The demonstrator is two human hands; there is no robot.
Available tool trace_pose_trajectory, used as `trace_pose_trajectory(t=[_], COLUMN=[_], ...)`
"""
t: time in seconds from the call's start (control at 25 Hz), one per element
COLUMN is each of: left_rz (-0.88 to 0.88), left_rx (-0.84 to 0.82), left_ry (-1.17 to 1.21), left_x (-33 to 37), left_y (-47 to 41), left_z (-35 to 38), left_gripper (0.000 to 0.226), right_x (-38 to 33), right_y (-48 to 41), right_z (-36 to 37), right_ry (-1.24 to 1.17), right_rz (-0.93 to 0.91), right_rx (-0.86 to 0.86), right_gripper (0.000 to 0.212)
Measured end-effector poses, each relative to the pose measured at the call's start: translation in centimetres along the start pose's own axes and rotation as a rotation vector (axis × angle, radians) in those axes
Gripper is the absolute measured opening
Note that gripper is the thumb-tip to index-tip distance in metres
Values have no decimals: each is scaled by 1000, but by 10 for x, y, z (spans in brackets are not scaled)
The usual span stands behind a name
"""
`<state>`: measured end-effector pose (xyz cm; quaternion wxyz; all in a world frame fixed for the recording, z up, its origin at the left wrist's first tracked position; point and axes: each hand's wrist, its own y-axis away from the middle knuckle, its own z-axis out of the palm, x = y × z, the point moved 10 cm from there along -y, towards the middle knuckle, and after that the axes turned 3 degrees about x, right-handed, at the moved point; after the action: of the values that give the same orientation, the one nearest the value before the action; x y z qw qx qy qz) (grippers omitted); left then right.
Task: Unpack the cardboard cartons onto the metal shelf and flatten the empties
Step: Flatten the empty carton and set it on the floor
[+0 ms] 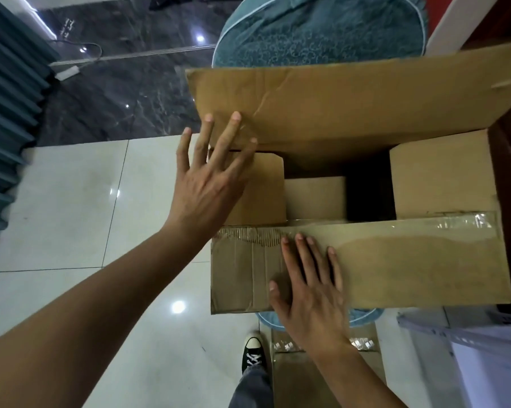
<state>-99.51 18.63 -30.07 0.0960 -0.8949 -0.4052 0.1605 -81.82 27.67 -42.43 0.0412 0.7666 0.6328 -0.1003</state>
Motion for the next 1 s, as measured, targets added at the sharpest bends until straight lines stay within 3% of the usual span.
trace_pose_trajectory(t=[0.08, 0.24, 0.44, 0.56, 0.72, 0.88, 1.0], left_rz=[40, 137, 141, 125, 102, 84, 82], left_rx=[-133, -196, -172, -164, -154, -162, -165], left_ry=[50, 131, 201, 204, 221, 243, 272], left_x=[-5, -12, -18, -16, -20, -23, -27], left_y=[4, 3, -6, -3, -4, -5, -5], left_z=[39, 67, 73, 77, 77, 83, 85], left_gripper=[65, 59, 51, 52, 52, 52, 51], right_x=[2, -1, -6, -46, -88, -91, -93], right_y=[0, -1, -7, -33, -77, -91, -92], right_z=[1, -5, -19, -41, -37, -25, -26], right_ry=[-11, -36, -105, -218, -200, -124, -214], right_rz=[16, 3, 37, -70, -92, -59, -87], right_rx=[5, 38, 98, 223, 221, 237, 264], right_gripper=[73, 73, 71, 59, 38, 39, 35])
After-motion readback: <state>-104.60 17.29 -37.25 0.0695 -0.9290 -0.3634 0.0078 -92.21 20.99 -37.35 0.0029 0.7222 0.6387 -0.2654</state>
